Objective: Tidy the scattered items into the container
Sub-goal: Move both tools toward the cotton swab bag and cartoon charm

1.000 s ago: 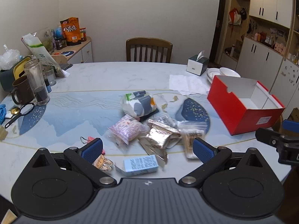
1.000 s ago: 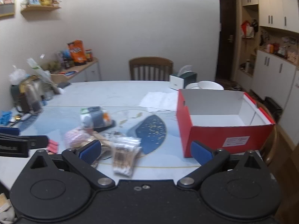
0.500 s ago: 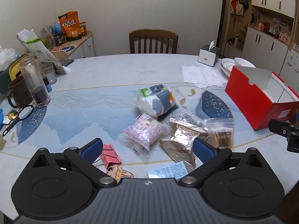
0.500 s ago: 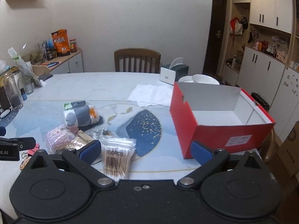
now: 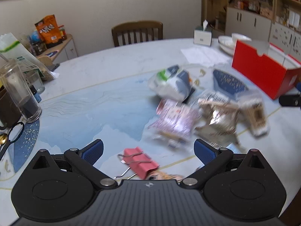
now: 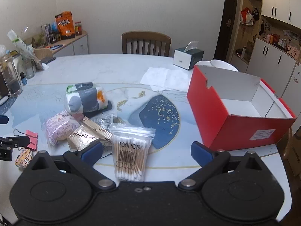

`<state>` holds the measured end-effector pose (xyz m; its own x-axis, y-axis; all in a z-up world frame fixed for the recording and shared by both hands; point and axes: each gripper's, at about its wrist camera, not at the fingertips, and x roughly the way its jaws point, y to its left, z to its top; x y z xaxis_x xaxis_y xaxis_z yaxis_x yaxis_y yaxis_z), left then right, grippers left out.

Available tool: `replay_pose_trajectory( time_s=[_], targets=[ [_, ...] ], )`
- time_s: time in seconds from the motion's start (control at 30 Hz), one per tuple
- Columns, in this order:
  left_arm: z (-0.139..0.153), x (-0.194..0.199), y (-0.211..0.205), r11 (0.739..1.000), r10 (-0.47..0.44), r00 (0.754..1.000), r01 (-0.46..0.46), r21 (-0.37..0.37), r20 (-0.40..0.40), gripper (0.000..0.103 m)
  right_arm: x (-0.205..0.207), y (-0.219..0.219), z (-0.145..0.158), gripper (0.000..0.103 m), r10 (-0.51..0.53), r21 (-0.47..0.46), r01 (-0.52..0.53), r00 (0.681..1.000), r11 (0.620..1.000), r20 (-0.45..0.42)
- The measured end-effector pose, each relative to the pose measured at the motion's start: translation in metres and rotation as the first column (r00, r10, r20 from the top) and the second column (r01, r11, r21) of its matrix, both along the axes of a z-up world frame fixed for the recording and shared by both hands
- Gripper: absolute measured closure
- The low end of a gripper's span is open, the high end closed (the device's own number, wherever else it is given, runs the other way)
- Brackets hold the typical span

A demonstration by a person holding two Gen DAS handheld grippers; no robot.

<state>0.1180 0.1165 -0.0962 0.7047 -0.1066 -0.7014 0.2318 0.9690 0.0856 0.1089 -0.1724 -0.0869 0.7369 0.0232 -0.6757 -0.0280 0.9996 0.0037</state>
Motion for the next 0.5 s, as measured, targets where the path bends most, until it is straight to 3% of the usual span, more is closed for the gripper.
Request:
replay_pose_trajectory(
  time_s=[0.13,0.23,0.3,0.5],
  targets=[
    [-0.011,0.001,0.006,1.000,0.025,0.999,-0.025,0.015,-0.041,0.001,0.008,0.005,-0.006,0.004,-0.010,0.002,0.010,1.000,1.000,-0.019],
    [-0.015,-0.009,0.013,0.996,0.066,0.994,-0.071,-0.052,-0.092,0.001,0.012,0.006,-0.012,0.006,-0.015,0.006,0.015,0.999,1.000,-0.030],
    [-0.020,-0.014,0.011,0.995,0.075,0.990,-0.082,-0.059,-0.117,0.001,0.016,0.007,-0.015,0.007,-0.013,0.012,0.014,0.999,1.000,-0.038],
    [-0.027,-0.020,0.004,0.993,0.094,0.987,-0.103,-0.065,-0.129,0.003,0.024,0.014,-0.028,0.011,0.009,0.004,-0.009,0.998,1.000,-0.064]
  ],
)
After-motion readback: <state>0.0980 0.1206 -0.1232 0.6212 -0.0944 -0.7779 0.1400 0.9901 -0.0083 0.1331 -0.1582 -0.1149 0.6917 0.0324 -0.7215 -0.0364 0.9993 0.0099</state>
